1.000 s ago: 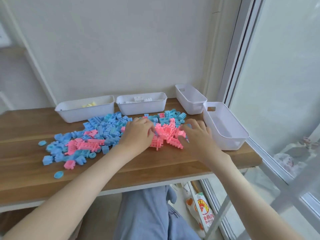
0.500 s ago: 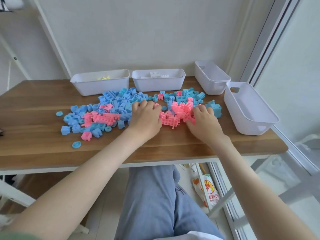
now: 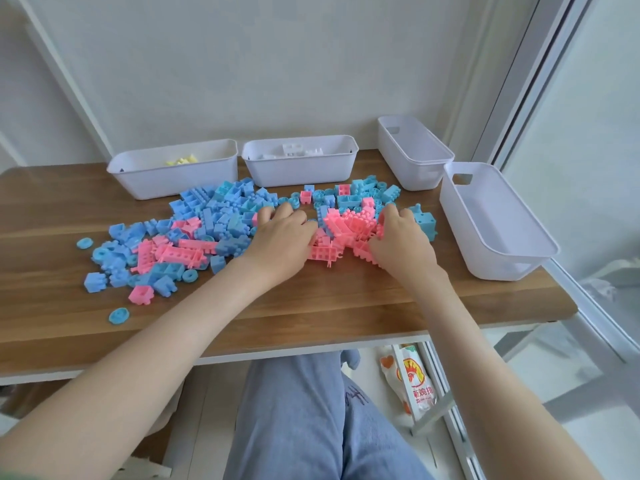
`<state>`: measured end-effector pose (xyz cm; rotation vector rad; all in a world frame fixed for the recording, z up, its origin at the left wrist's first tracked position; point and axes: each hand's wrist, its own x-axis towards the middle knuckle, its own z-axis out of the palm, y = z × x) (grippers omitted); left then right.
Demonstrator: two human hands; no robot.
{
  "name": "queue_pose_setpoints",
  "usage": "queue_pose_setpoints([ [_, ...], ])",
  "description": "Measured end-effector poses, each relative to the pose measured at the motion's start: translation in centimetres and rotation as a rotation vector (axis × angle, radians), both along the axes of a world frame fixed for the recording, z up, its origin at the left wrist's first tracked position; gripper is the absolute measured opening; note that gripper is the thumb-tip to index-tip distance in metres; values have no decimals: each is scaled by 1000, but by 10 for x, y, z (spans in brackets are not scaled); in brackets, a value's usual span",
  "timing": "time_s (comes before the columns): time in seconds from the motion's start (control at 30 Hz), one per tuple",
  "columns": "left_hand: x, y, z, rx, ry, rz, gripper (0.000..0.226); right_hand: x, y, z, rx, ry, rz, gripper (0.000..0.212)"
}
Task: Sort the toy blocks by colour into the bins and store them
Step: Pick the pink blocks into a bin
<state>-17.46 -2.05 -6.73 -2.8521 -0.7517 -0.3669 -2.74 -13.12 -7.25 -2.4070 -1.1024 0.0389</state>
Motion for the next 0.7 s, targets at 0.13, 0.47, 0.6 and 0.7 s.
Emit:
queue_pose_setpoints([
  [0.13, 0, -1, 7, 58, -87, -59, 12, 3, 2, -2, 101, -3, -51, 26],
  [0.47, 14, -16, 50, -122, 121, -84, 12, 15, -26, 16, 439, 107, -82, 21],
  [0.6, 35, -18, 69, -234, 71, -58, 15, 31, -56, 35, 574, 77, -83, 17],
  [0.7, 59, -24, 74, -329, 54, -59, 21, 51, -83, 47, 623, 25, -174, 20],
])
